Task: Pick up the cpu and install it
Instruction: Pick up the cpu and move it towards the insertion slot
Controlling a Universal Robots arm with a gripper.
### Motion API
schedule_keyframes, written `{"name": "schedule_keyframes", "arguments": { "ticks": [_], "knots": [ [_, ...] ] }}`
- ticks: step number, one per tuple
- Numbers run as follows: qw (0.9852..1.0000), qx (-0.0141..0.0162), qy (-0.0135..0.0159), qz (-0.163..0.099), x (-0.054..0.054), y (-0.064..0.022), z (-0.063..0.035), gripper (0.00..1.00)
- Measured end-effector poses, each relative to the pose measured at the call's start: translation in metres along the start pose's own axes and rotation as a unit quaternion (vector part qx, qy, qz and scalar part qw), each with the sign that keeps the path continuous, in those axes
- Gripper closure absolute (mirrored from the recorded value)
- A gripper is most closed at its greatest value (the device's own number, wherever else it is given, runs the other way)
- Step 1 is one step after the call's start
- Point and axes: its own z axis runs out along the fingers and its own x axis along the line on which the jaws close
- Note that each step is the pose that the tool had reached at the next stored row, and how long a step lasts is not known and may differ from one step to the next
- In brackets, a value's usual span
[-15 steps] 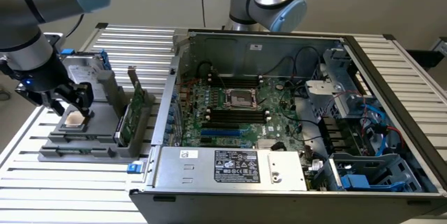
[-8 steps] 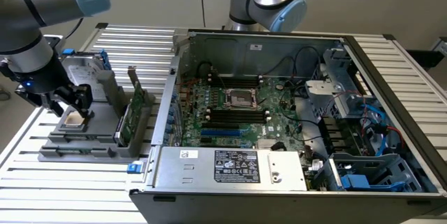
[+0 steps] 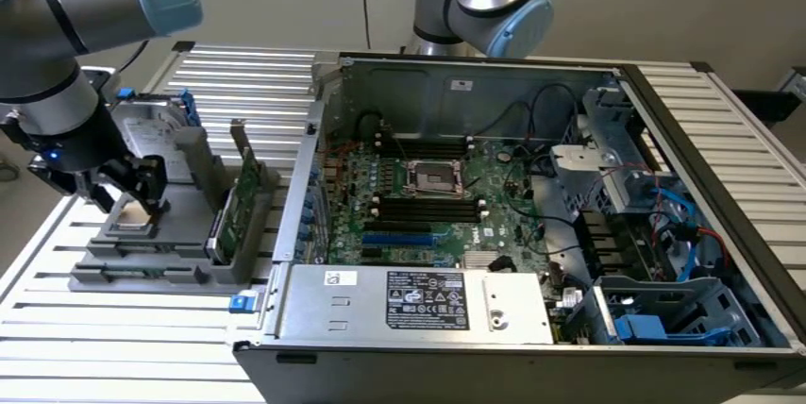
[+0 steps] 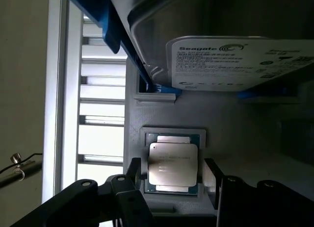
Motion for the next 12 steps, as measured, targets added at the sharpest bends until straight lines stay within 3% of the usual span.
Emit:
{"name": "schedule_keyframes", "arguments": {
  "ticks": [12],
  "knots": [
    [0.9999, 0.0010, 0.0016, -0.017, -0.0008, -0.0007, 0.0079, 0.38]
  ]
}}
